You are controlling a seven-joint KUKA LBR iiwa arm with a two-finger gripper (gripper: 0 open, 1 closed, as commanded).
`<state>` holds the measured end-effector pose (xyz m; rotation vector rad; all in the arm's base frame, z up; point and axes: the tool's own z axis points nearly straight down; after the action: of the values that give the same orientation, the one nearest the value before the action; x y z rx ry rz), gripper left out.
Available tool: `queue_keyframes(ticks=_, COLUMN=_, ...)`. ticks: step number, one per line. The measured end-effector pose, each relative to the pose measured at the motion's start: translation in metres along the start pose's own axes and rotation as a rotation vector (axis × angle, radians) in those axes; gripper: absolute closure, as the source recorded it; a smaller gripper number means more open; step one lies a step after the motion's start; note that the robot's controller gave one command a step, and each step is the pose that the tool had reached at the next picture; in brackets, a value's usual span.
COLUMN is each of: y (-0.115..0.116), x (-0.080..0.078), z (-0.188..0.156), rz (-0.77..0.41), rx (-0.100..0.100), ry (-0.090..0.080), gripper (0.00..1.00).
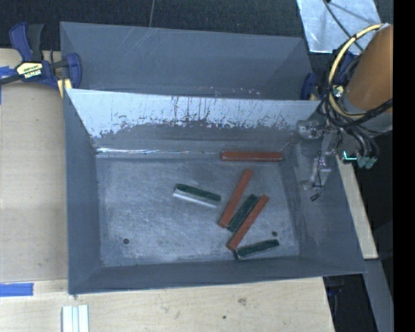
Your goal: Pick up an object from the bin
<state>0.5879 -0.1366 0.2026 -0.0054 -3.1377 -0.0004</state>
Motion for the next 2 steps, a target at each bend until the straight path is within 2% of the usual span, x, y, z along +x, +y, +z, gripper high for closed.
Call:
queue_keyframes(ticks=1, y=0.001, x=-0.002, z=-0.005, rz=-0.003, rx=0.001, ry=-0.008, gripper=0.0)
queue_keyframes(ticks=2, y=0.06, x=0.034, z=0.047, rz=-0.51, rx=-0.002, ry=0.001, gripper=0.0)
